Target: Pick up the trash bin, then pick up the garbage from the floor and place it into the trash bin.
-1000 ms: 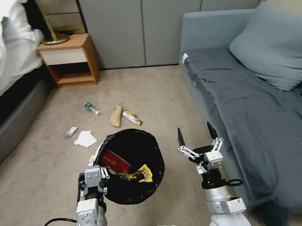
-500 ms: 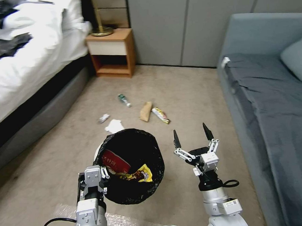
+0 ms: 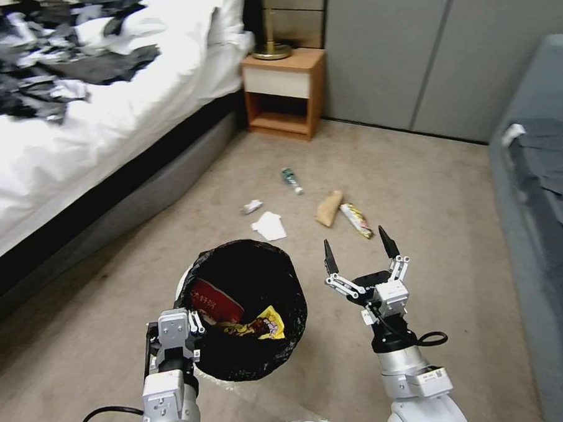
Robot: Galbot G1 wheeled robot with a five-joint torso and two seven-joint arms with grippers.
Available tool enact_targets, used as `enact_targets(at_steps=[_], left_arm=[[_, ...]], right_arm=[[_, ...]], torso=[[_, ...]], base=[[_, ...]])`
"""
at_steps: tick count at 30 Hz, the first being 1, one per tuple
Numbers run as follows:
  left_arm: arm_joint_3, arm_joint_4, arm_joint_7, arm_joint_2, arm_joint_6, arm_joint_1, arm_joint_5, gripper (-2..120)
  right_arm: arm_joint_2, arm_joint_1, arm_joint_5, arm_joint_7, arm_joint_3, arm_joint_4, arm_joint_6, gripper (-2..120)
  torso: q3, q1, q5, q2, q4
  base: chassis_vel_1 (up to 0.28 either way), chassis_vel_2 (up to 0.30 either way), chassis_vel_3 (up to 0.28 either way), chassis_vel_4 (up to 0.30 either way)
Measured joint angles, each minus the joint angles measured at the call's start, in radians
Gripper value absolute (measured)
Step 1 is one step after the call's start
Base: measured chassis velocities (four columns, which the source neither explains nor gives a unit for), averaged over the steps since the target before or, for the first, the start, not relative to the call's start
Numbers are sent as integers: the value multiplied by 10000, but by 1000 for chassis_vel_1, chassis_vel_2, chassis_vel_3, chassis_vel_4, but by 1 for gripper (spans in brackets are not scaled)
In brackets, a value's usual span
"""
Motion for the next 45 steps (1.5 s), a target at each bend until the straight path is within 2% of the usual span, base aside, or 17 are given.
enact_targets(at_steps=[45], left_arm=[[10,26,25,-30,-97,-2,84,0]], right_arm=[[-23,174,154,-96,20,161,-267,100]], torso=[[0,1,0,0,-1]], base=[[4,3,2,3]])
